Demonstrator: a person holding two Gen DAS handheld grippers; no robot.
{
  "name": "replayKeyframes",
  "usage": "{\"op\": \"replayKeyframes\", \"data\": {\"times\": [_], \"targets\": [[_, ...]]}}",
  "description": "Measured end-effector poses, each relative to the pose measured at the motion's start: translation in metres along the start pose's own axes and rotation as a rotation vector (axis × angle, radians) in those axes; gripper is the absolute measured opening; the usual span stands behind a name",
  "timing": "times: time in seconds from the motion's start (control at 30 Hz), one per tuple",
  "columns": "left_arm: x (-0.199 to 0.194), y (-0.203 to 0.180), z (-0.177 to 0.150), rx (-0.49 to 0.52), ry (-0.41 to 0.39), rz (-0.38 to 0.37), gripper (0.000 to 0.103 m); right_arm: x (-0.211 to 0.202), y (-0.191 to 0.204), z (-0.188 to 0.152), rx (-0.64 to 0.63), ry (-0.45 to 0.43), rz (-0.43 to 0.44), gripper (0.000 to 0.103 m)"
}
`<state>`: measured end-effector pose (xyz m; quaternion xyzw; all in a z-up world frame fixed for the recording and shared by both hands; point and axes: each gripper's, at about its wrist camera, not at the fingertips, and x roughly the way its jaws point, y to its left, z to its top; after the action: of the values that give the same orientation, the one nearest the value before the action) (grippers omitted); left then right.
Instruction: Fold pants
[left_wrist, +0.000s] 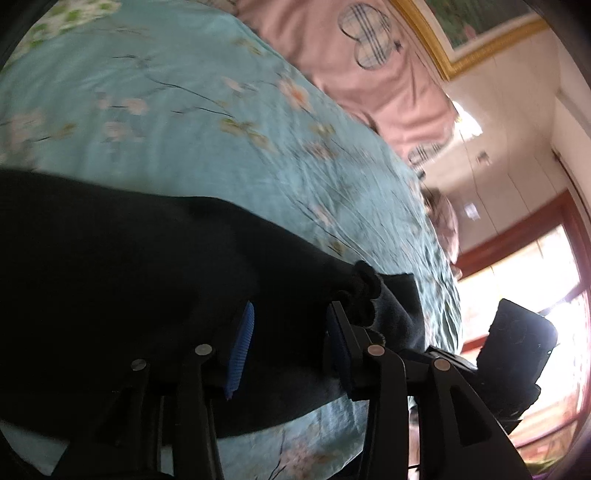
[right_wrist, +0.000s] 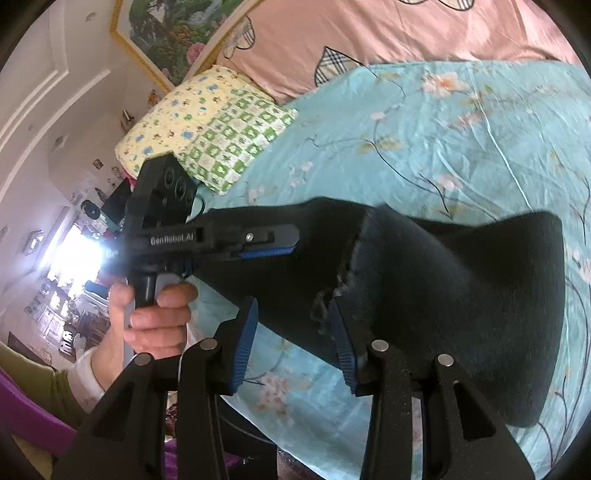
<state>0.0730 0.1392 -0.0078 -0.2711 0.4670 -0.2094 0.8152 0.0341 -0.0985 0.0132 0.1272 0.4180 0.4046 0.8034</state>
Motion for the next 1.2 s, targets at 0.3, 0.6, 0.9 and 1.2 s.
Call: {"op": "replayKeyframes", "data": {"times": [0.3, 0.6, 0.9, 1.2], "targets": [[-0.050, 0.024, -0.023, -0.114, -0.126, 0.118, 0.041, 0.010, 0.018, 0.020, -0.075, 0.000, 0.006, 0.042], [-0.083, 0.043, -0.044, -0.203, -0.181, 0.184, 0.043, 0.035, 0.034, 0.038, -0.120, 0.019, 0.036, 0.042], [-0.128, 0.063, -0.060, -0.291, -0.274, 0.266, 0.043, 0.068, 0.053, 0.060, -0.183, 0.056, 0.077, 0.042], [-0.162, 0.093, -0.075, -0.395, -0.329, 0.326, 0.043, 0.113, 0.071, 0.082, -0.226, 0.118, 0.124, 0.042]]}}
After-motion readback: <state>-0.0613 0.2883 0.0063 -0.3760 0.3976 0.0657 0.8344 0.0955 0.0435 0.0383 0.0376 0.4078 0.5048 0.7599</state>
